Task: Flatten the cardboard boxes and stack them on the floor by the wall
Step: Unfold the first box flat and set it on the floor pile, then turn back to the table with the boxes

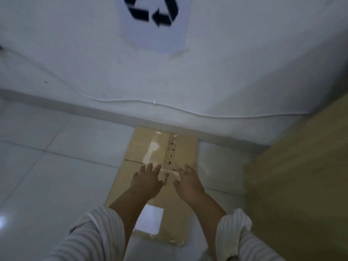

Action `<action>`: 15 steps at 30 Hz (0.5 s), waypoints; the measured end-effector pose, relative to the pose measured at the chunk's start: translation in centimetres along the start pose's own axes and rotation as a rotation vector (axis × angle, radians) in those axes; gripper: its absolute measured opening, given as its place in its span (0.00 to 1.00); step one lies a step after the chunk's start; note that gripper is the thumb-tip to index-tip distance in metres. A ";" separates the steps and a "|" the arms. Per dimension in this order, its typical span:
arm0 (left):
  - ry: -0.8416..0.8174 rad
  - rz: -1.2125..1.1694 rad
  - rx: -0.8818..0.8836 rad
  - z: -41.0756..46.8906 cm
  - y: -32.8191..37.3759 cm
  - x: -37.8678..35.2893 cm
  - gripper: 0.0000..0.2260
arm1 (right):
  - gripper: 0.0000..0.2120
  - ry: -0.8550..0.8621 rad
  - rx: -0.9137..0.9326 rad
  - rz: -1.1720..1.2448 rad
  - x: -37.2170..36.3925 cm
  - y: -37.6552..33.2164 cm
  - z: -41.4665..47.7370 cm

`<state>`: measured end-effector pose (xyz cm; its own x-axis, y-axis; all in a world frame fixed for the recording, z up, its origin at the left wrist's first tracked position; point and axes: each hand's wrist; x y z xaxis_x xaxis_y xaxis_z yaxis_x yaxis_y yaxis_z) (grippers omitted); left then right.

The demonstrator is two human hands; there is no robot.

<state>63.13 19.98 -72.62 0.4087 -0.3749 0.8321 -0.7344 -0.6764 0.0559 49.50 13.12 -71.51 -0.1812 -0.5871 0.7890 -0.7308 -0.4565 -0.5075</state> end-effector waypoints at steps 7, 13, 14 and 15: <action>0.200 -0.042 -0.090 -15.3 7.6 20.6 0.28 | 0.26 0.170 0.111 -0.013 22.5 -7.4 -10.2; 0.388 -0.089 -0.162 -27.8 15.3 33.9 0.27 | 0.26 0.409 0.218 -0.091 38.9 -9.8 -20.0; 0.425 -0.086 -0.177 -29.7 16.7 35.5 0.26 | 0.25 0.452 0.234 -0.104 41.2 -9.7 -21.6; 0.457 -0.084 -0.192 -31.5 18.1 36.7 0.26 | 0.25 0.489 0.250 -0.115 43.3 -9.5 -23.2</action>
<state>47.76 13.94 -23.69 0.2227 0.0210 0.9747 -0.8133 -0.5473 0.1976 33.26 7.53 -24.46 -0.4373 -0.1731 0.8825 -0.5962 -0.6789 -0.4285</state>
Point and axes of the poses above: each hand's wrist, its own z-axis towards the middle knuckle, its own x-axis out of the back of the hand, y = z × x, and after that the axes turned 12 degrees about x, right-handed
